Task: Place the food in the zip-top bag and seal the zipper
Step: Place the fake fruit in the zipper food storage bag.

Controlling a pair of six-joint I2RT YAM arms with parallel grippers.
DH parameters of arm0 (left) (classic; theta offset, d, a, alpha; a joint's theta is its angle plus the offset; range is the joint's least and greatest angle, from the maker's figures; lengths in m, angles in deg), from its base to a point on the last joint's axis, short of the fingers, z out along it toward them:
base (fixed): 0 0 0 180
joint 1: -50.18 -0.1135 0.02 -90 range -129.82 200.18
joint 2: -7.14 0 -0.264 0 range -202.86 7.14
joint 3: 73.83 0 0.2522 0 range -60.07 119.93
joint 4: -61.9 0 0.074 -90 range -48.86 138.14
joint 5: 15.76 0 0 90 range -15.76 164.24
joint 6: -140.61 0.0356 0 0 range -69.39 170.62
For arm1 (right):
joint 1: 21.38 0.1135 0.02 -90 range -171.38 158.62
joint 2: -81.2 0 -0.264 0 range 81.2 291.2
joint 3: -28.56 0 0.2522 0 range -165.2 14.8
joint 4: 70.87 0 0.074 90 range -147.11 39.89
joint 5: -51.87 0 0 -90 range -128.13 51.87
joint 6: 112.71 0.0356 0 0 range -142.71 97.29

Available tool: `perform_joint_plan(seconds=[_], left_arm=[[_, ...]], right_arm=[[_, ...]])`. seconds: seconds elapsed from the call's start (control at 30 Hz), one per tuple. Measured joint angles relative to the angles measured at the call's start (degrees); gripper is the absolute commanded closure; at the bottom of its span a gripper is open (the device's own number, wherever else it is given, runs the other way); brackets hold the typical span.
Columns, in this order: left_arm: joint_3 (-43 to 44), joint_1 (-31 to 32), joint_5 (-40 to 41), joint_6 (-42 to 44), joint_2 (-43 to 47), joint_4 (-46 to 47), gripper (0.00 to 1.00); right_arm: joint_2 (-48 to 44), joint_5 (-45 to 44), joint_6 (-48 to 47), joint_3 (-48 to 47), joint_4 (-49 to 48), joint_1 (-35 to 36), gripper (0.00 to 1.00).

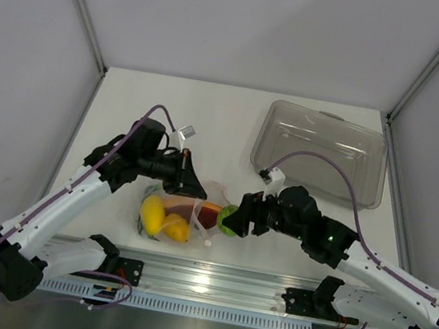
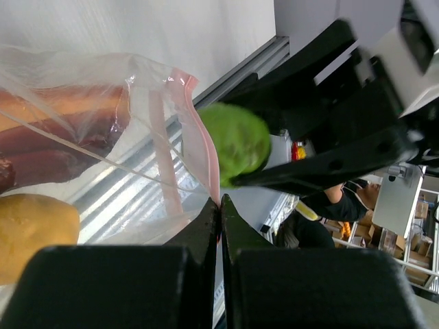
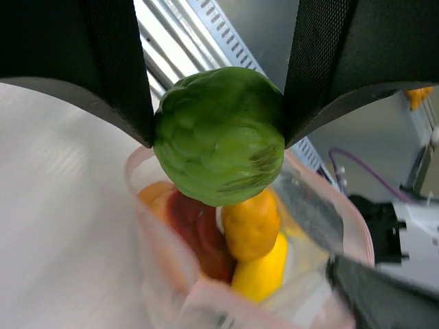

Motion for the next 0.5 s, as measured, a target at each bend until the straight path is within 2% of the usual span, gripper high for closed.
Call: perform_joint_plan(seconds=[0.27,0.5], left_arm=[[2.1,0.0,0.7,0.0,0.0,-3.2,0.99],[2.2,0.0,1.2,-0.1,1.3,-5.2,1.00]], right_arm=[[6.3,-4.7,-1.6,0.6,-3.5,10.2,0.96],[9.9,-10.4,-4.1,-0.9,-4.4,11.4,0.96]])
